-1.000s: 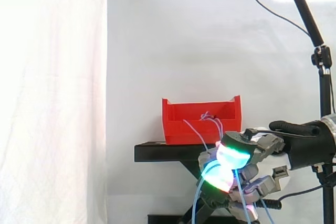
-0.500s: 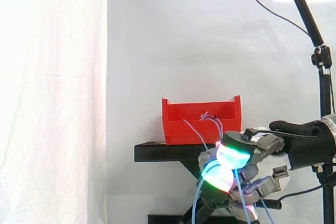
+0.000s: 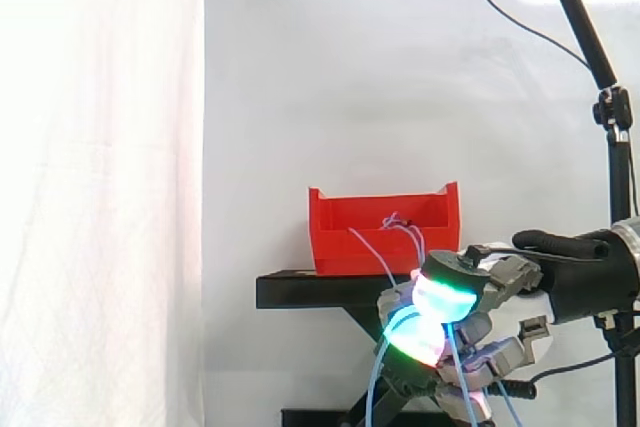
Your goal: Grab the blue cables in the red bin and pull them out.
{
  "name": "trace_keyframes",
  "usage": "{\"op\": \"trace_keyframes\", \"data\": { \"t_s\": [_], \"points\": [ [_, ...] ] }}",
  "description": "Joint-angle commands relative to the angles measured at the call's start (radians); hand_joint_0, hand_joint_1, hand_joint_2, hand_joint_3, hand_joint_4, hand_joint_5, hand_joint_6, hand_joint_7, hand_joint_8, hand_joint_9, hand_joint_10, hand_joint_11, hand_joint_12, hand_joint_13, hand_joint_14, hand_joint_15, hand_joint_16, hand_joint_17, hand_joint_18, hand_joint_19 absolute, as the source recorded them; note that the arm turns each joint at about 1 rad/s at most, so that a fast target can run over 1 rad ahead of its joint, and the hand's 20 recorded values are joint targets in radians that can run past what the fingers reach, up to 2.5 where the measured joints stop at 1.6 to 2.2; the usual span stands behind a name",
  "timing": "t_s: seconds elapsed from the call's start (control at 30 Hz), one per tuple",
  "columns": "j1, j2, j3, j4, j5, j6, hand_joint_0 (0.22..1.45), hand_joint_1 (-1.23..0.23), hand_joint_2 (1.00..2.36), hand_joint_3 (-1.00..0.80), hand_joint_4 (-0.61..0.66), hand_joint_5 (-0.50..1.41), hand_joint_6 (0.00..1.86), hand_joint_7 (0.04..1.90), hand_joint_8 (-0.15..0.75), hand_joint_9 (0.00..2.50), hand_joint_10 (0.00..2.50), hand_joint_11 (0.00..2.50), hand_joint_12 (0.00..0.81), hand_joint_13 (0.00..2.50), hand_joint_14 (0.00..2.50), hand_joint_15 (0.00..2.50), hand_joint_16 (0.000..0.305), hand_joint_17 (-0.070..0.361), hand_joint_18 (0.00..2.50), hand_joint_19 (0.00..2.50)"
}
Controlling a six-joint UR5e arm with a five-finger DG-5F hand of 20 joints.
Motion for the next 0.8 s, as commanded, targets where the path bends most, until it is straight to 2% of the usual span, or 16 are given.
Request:
{"op": "trace_keyframes", "data": {
  "t_s": [0.0,0.77],
  "points": [
    [0.000,0.000,0.000,0.000,0.000,0.000,0.97,-1.03,1.00,-0.24,-0.26,0.56,1.60,0.51,0.224,0.78,2.46,1.21,0.319,1.28,0.77,1.38,0.053,0.118,1.02,1.02],
    [0.000,0.000,0.000,0.000,0.000,0.000,0.96,-1.03,1.00,-0.24,-0.27,0.56,1.60,0.52,0.225,0.79,2.44,1.21,0.312,1.30,0.68,1.39,0.053,0.120,1.02,1.01]
  ]
}}
